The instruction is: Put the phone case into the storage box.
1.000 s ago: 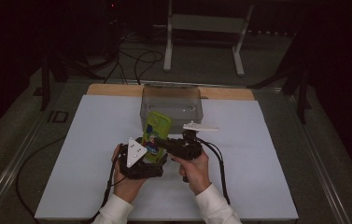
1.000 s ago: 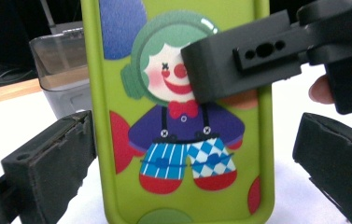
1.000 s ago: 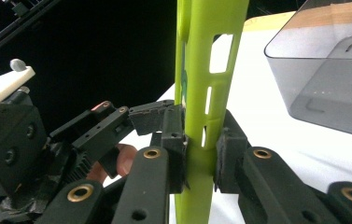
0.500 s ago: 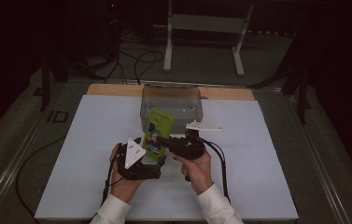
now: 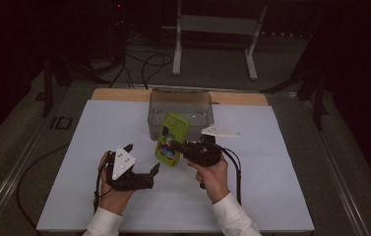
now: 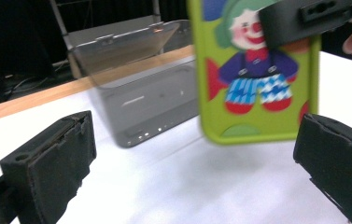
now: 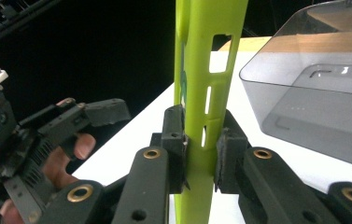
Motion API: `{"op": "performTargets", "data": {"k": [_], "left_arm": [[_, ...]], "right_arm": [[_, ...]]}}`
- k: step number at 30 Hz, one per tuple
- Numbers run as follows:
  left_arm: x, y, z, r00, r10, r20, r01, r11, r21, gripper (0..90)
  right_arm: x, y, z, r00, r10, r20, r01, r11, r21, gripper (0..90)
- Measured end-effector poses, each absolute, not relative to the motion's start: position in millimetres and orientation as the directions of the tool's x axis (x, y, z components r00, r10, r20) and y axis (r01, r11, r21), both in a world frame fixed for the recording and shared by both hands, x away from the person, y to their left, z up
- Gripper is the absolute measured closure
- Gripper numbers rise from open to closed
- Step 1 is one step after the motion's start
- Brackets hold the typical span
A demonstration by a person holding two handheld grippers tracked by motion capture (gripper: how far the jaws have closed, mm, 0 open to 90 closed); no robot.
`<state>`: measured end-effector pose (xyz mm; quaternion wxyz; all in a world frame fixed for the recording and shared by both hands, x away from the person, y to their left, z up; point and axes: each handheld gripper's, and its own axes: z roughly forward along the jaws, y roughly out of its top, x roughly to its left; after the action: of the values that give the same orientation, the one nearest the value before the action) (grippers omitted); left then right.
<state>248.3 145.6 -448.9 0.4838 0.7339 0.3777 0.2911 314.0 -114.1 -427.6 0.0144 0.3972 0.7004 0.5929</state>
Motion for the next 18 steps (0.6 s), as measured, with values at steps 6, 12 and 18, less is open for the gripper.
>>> {"op": "performTargets", "data": {"k": [6, 12, 18], "left_arm": [[241.3, 173.4, -455.3, 0.509, 0.858, 0.068, 0.267, -0.233, 0.935, 0.0], [233.3, 198.6, -469.0, 0.471, 0.88, 0.066, 0.28, -0.22, 0.935, 0.0], [229.2, 211.7, -478.3, 0.455, 0.888, 0.071, 0.292, -0.224, 0.93, 0.0]], "right_arm": [[315.0, -115.0, -427.6, -0.678, 0.596, 0.431, 0.533, -0.004, 0.846, 77.9], [314.9, -116.8, -426.2, -0.671, 0.614, 0.415, 0.527, 0.002, 0.85, 78.0], [314.9, -118.9, -424.9, -0.668, 0.628, 0.399, 0.517, 0.006, 0.856, 78.0]]}}
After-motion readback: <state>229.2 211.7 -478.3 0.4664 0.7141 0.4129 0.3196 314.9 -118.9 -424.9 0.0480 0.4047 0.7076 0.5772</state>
